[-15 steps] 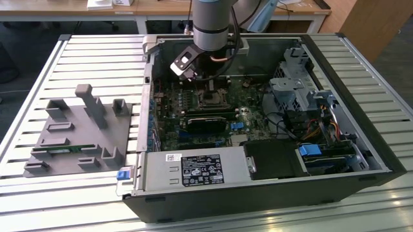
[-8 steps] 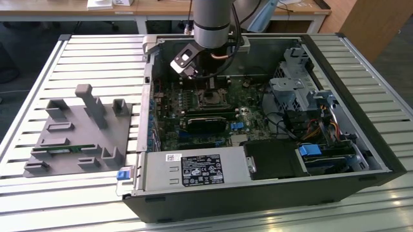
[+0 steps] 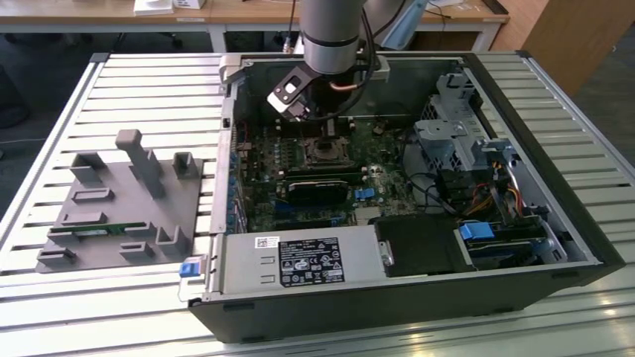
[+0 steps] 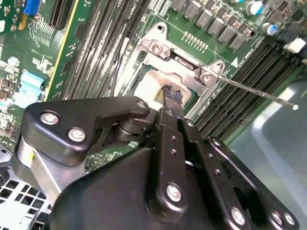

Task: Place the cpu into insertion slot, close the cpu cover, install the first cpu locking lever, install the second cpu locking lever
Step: 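Close the cpu cover, then install the first cpu locking lever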

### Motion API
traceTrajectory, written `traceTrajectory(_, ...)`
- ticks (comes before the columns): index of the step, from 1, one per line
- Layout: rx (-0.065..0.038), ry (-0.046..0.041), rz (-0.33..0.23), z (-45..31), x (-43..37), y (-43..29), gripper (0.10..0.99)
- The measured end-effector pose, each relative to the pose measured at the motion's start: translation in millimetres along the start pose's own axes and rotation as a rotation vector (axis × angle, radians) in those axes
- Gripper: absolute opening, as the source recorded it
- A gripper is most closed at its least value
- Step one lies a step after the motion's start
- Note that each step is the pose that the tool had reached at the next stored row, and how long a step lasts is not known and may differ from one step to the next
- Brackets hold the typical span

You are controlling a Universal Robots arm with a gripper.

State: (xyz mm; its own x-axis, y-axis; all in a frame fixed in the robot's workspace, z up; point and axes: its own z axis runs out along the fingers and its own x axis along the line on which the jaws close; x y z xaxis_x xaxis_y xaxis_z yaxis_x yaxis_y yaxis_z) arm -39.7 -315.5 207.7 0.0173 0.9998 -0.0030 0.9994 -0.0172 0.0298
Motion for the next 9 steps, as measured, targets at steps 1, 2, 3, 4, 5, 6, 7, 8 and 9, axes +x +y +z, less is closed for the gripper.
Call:
traceTrajectory(1,0.0,0.0,0.0,0.0,0.0,0.9,0.106)
traceTrajectory(2,0.0,0.0,0.0,0.1,0.1,2.0,0.106)
traceTrajectory(3,0.0,0.0,0.0,0.1,0.1,3.0,0.106)
traceTrajectory(4,0.0,0.0,0.0,0.1,0.1,3.7,0.106)
traceTrajectory(5,0.0,0.0,0.0,0.1,0.1,4.3,0.106)
traceTrajectory(6,0.0,0.0,0.0,0.1,0.1,4.7,0.106)
traceTrajectory(7,0.0,0.0001,0.0,0.2,0.1,4.8,0.106)
traceTrajectory(8,0.0,0.0,0.0,0.1,0.1,4.8,0.106)
traceTrajectory(9,0.0,-0.0001,0.0,0.1,0.1,4.9,0.106)
